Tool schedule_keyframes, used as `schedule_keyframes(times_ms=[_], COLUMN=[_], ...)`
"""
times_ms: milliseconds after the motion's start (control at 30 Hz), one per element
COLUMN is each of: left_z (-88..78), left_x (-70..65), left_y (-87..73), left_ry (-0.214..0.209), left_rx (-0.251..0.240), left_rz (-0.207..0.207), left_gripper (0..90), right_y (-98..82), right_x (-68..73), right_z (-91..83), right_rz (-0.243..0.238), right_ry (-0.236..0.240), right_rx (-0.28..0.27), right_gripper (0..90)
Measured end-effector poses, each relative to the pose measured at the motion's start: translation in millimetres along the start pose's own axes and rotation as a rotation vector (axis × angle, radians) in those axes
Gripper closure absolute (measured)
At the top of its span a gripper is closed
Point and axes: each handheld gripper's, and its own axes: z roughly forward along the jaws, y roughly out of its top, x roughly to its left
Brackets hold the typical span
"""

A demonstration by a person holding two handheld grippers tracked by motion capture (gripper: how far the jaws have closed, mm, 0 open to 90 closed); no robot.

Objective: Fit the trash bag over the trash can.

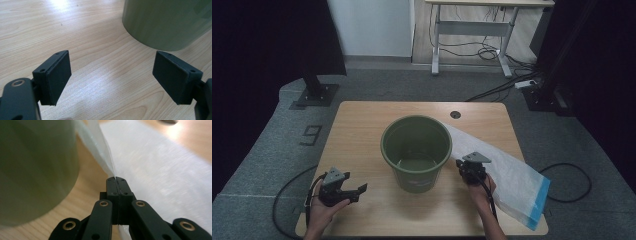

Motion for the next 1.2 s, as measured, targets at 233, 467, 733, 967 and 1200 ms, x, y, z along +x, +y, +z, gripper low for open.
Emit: schedule_keyframes(times_ms=[233,467,733,967,1200], left_z=[2.5,6.2,6.1,6.0,6.2], left_x=[1.3,-1.6,-1.2,-1.4,-1.6], left_y=[-1.9,-1.6,-1.7,-1.7,-1.8], left_ry=[-0.001,-0.003,0.0,-0.002,-0.004], left_rx=[0.008,0.022,0.023,0.022,0.02], left_rz=[-0.01,-0.003,-0.003,-0.005,-0.004], left_gripper=[15.0,14.9,14.9,15.0,14.9], right_y=[22.4,41.4,63.2,91.6,106.5], right_x=[-20.4,-27.6,-25.6,-25.7,-25.9], right_z=[-38.9,-78.5,-104.5,-129.6,-154.1], right_rz=[0.112,0.149,0.168,0.155,0.151], right_ry=[0.009,0.006,-0.005,-0.013,-0.022], right_rx=[-0.151,-0.301,-0.428,-0.51,-0.579], right_gripper=[88.8,88.8,88.8,88.8,88.8])
